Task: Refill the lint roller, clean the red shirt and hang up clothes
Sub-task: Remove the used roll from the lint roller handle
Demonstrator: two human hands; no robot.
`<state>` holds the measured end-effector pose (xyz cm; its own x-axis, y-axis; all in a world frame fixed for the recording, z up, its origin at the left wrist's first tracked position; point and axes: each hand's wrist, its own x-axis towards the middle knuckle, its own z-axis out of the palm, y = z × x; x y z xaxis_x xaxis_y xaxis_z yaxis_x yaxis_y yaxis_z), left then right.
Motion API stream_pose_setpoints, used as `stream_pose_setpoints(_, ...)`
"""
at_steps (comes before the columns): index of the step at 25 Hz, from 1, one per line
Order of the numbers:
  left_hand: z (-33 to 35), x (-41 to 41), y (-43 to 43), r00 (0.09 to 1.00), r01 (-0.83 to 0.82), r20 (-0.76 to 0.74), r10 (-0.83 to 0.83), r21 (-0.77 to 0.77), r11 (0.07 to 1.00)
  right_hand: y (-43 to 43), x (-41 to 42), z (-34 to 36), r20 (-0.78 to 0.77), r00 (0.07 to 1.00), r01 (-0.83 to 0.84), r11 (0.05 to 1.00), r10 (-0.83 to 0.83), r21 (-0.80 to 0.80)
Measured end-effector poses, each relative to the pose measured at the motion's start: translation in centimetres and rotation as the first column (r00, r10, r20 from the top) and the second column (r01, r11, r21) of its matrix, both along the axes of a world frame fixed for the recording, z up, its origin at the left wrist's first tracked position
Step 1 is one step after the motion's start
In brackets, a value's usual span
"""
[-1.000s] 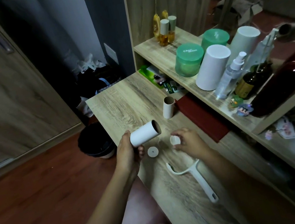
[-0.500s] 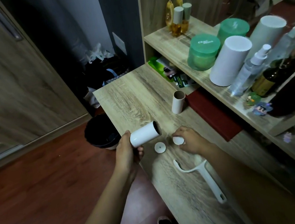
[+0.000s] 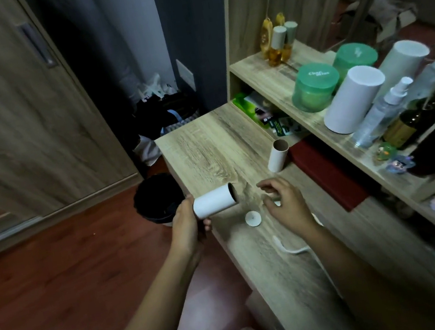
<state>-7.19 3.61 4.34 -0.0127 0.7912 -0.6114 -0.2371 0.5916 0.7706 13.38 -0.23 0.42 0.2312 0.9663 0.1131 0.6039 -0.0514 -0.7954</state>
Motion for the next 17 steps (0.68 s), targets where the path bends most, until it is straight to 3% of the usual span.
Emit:
stream_pose_setpoints(2,0.3,-2.7,0.2,0.999,0.009,-0.038,-0.007,0.051,0.999,0.4,-4.0,2.5,-0.197,0.98,0.037,0.997,-0.024,0.062)
stream_pose_setpoints(5,0.8,-6.9,0.3,0.997,0.003,-0.077,0.006,0.108,0.994,1.2,-10.2,4.9,-0.336,0.936,-0.1,0.994,0.105,0.031)
stream_pose_setpoints(10,0.0,-14.6,0.7,0.98,0.002,-0.193,0.039,0.205,0.979,2.6,-19.6,4.8,-0.239,0.926,-0.314,0.947,0.292,-0.061)
stream_pose_setpoints(17,-2.3,-20.4,5.8,0.965,0.018,-0.26,0.022,0.151,0.988,7.8,-26.9,0.7,-0.265,0.916,-0.354,0.917,0.301,-0.184)
